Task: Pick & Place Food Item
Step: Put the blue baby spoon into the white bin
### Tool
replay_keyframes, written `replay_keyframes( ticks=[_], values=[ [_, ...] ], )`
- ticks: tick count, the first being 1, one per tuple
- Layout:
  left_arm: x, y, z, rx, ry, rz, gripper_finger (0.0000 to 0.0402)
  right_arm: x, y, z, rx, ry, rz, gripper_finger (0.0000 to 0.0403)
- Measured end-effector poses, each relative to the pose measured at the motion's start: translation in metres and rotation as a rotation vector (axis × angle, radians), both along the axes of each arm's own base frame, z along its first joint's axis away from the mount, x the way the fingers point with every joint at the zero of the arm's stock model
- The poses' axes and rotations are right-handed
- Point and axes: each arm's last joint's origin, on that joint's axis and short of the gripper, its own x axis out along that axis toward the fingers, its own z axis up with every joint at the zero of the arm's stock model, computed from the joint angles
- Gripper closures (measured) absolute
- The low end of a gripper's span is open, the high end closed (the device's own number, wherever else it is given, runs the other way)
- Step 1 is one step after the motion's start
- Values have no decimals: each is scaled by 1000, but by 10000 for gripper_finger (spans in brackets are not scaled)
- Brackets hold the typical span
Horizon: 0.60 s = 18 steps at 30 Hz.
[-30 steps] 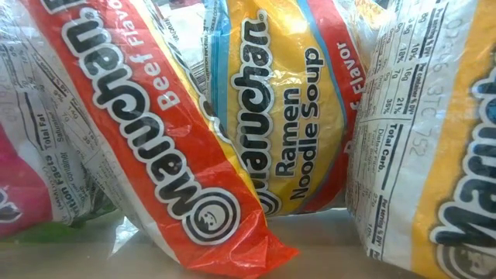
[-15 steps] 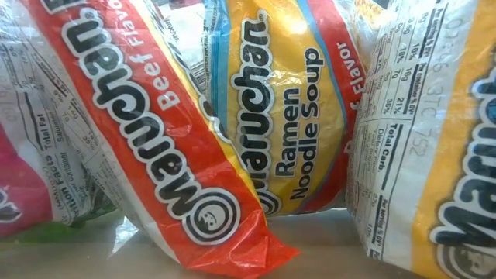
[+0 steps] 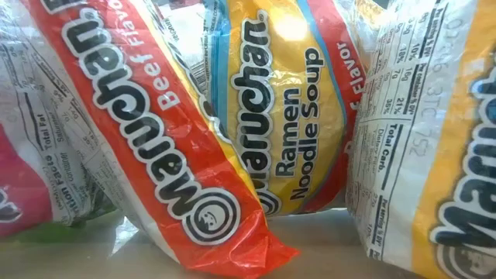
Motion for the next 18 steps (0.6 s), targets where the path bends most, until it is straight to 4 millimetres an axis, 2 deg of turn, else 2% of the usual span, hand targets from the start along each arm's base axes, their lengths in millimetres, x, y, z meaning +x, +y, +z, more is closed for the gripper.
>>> replay_keyframes(
  ticks=[4, 8, 18],
  values=[
    [0, 0, 0, 0, 0, 0, 317, -8, 18, 13, 80, -89, -87, 317],
    [0, 0, 0, 0, 0, 0, 317, -12, 36, 20, 109, -124, -101, 317],
    [0, 0, 0, 0, 0, 0, 317, -14, 77, 23, 159, -125, -76, 317]
  ],
)
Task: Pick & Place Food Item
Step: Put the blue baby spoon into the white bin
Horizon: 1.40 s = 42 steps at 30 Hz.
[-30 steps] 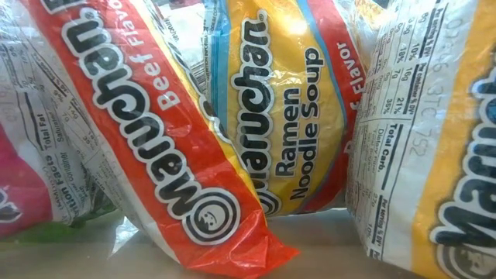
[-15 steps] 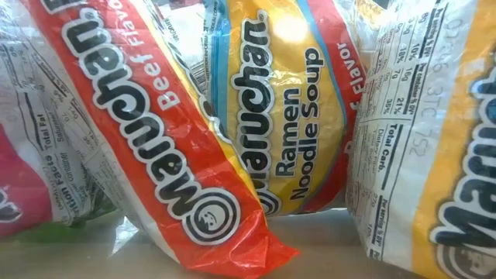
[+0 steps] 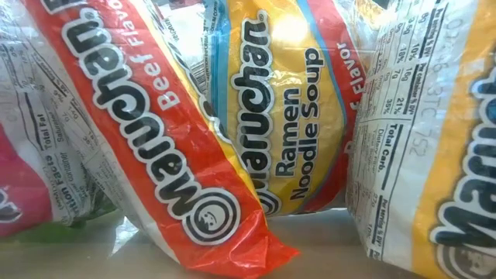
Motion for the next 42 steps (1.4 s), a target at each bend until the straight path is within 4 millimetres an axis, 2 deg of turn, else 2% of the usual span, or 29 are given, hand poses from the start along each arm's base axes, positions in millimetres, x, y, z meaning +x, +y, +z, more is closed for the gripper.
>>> replay_keyframes(
  ticks=[11, 22, 33, 42],
  values=[
    [0, 0, 0, 0, 0, 0, 317, -9, 55, -3, 56, 57, 10, 317],
    [0, 0, 0, 0, 0, 0, 317, -31, 105, -4, 125, 85, -153, 317],
    [0, 0, 0, 0, 0, 0, 317, -57, 144, -4, 171, 75, -259, 317],
    [0, 0, 0, 0, 0, 0, 317, -76, 165, -4, 175, 37, -296, 317]
  ],
)
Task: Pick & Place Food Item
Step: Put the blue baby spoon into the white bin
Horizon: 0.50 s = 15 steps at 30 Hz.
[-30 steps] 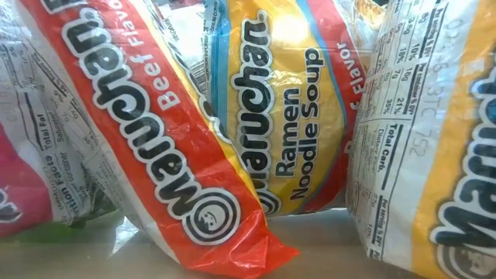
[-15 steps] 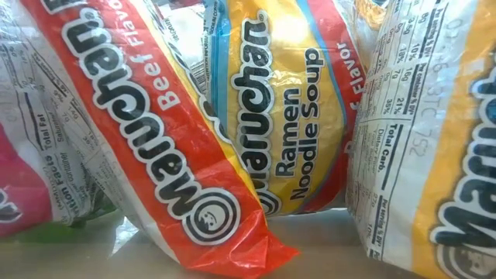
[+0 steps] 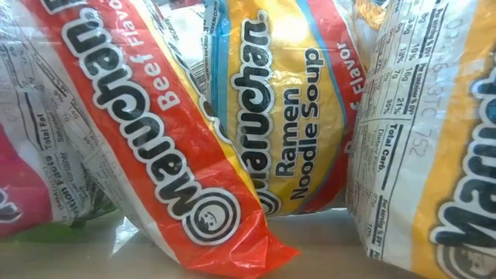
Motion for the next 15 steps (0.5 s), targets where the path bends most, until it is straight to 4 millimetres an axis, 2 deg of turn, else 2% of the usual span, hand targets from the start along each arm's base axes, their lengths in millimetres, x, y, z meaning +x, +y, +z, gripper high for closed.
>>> replay_keyframes(
  ticks=[6, 15],
  values=[
    [0, 0, 0, 0, 0, 0, 317, 1, 18, -15, -50, 51, 32, 317],
    [0, 0, 0, 0, 0, 0, 317, 16, 46, -53, -152, 187, 67, 317]
  ],
)
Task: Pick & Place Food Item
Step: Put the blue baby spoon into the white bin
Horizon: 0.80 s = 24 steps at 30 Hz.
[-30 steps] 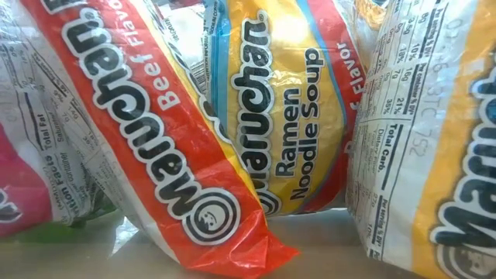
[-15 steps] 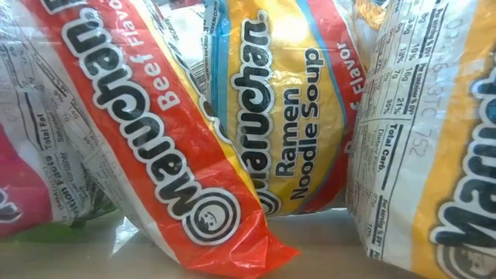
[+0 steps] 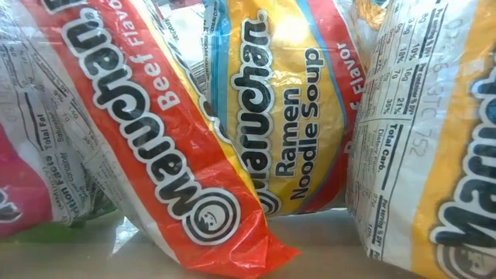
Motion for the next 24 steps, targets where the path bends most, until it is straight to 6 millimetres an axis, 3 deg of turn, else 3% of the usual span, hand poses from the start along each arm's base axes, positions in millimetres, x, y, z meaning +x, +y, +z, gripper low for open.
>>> replay_keyframes(
  ticks=[7, 12, 24],
  values=[
    [0, 0, 0, 0, 0, 0, 317, 12, 18, -21, 38, 25, 1, 317],
    [0, 0, 0, 0, 0, 0, 317, 20, 27, -24, 114, -35, 24, 317],
    [0, 0, 1, 1, -4, 0, 317, 21, 28, -24, 126, -51, -27, 317]
  ],
)
